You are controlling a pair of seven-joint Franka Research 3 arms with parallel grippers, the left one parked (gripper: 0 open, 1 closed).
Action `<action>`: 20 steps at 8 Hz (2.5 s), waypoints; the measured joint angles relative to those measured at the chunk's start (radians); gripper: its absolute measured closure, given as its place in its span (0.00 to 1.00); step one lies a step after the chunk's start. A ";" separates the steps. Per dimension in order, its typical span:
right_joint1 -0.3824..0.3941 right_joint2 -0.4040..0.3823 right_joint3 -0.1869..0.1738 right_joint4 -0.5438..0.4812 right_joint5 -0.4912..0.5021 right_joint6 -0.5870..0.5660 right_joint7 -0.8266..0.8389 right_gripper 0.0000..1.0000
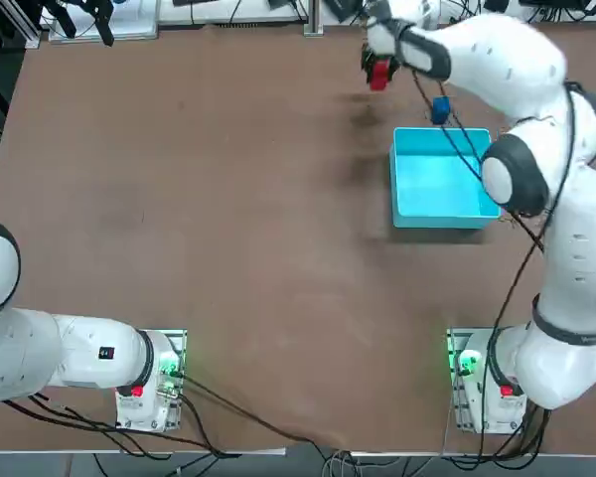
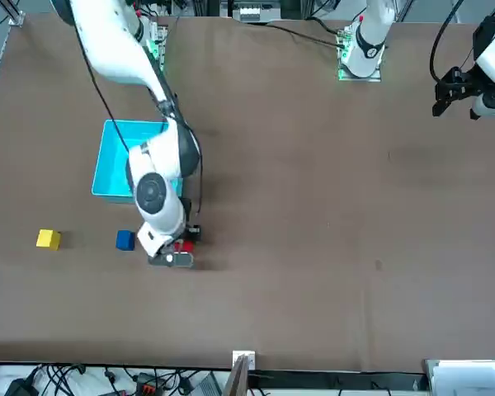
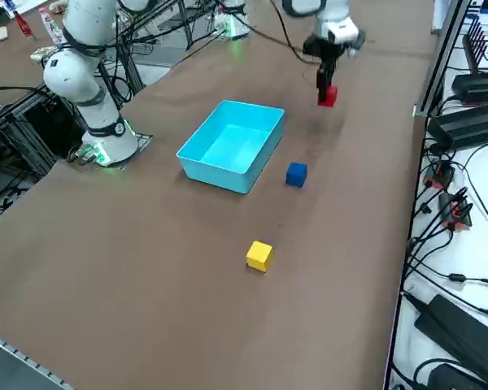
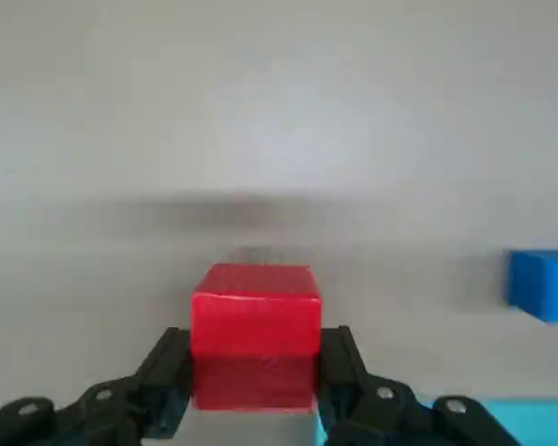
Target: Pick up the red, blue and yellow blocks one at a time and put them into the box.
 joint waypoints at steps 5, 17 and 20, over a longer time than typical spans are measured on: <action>-0.017 -0.383 -0.015 -0.431 -0.001 -0.067 0.001 0.30; -0.011 -0.581 -0.002 -1.200 -0.001 0.561 0.001 0.30; -0.011 -0.579 -0.002 -1.198 -0.001 0.564 0.001 0.17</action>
